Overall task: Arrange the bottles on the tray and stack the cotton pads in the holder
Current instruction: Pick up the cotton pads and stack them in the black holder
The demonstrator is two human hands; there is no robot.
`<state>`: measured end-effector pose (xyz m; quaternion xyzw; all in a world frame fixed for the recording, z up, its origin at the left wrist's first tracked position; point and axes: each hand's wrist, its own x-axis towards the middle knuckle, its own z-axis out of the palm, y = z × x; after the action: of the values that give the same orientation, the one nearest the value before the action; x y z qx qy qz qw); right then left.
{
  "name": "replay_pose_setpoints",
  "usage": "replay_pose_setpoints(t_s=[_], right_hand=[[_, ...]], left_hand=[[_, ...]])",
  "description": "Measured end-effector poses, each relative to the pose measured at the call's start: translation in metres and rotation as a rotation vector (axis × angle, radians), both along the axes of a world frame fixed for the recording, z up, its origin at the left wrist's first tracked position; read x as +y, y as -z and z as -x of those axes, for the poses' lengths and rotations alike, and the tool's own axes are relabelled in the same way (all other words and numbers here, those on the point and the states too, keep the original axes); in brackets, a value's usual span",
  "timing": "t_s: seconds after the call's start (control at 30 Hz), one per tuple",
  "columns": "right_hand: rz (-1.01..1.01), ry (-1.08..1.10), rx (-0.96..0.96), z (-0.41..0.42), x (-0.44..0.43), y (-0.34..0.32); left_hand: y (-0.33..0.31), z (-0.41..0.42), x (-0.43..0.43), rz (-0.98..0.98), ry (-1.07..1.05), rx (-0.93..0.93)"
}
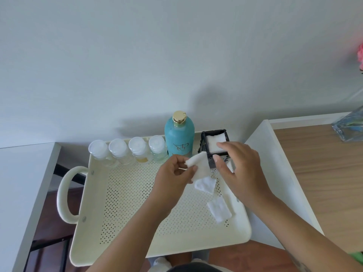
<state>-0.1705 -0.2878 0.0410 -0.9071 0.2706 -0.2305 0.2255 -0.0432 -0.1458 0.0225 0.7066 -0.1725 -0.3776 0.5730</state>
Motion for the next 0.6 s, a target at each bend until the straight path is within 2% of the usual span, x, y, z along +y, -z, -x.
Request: replay_pose_setpoints(t_s=[0.03,0.17,0.23,0.3,0.4,0.6], right_hand=[[-0.106,0.019,-0.011,0.003,0.001,-0.003],[-0.752,0.009,-0.033,0.008,0.005,-0.015],[-0.909,0.002,-0.094,0.008,0.006,-0.015],[-0.935,0.017,-0.123,0.008,0.003,-0.013],[-0.846,0.087,-0.121,0.006,-0.008,-0.011],[-0.711,0.225,-0.11,-0.009,-0.044,-0.01]], left_hand=[[-0.004,-0.001,-0.001,0.015,0.02,0.023],[-0.01,-0.005,-0.007,0.07,0.096,0.089],[-0.011,-0.005,-0.01,0.084,0.113,0.12],[-0.009,-0.006,-0.014,0.099,0.118,0.138],[-0.003,-0.006,-0.017,0.072,0.096,0.127],[0.029,-0.004,-0.013,-0.19,0.117,-0.105]])
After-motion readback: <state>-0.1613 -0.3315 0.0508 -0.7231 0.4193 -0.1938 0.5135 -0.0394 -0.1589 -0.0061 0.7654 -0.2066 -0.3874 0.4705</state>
